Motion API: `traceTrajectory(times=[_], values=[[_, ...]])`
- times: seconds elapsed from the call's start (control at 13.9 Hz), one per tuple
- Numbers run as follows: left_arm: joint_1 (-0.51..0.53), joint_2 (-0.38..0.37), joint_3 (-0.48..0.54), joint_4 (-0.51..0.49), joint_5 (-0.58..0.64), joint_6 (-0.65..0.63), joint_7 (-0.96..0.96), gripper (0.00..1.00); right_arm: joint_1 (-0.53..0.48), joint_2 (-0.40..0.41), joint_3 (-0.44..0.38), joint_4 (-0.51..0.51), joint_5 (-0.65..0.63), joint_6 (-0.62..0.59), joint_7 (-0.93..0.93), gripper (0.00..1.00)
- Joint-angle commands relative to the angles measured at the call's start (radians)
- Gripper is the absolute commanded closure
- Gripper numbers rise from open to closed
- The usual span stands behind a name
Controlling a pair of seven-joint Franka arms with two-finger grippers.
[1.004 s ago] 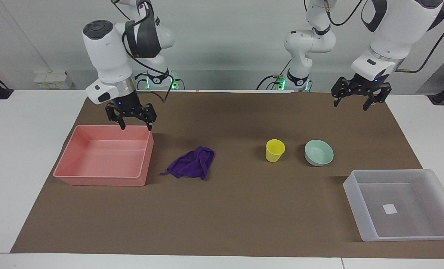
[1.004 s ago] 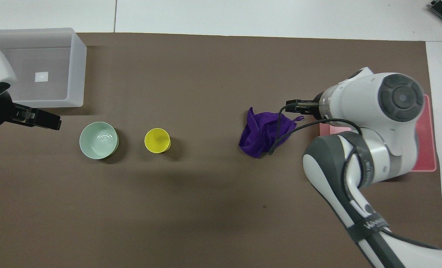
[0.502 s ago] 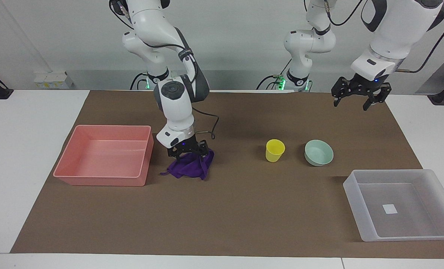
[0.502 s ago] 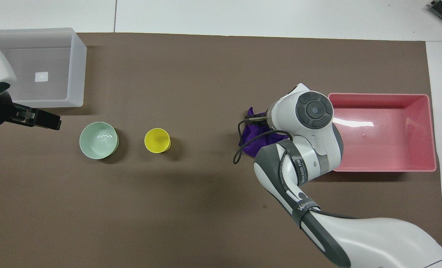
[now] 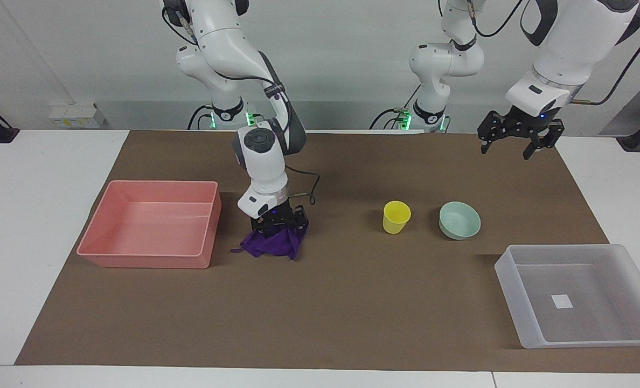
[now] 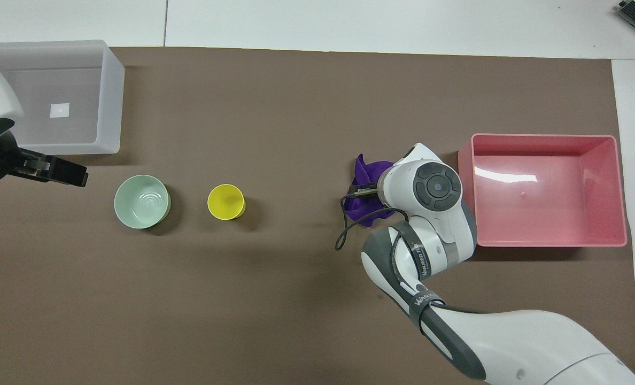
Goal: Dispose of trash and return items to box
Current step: 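Carry the purple cloth into the pink tray while the left gripper reaches the bowl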
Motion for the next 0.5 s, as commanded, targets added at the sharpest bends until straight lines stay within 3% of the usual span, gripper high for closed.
traceTrajectory(times=[0.0,0.43], values=[[-0.008,-0.002,0.005,0.003,0.013,-0.013,0.005,0.0,-0.017,-0.01,0.003,-0.017,0.02,0.012,-0.033,1.0],[-0.011,-0.002,-0.006,0.003,0.013,-0.018,0.005,0.0,-0.02,-0.035,0.001,0.015,0.022,-0.066,0.047,1.0]])
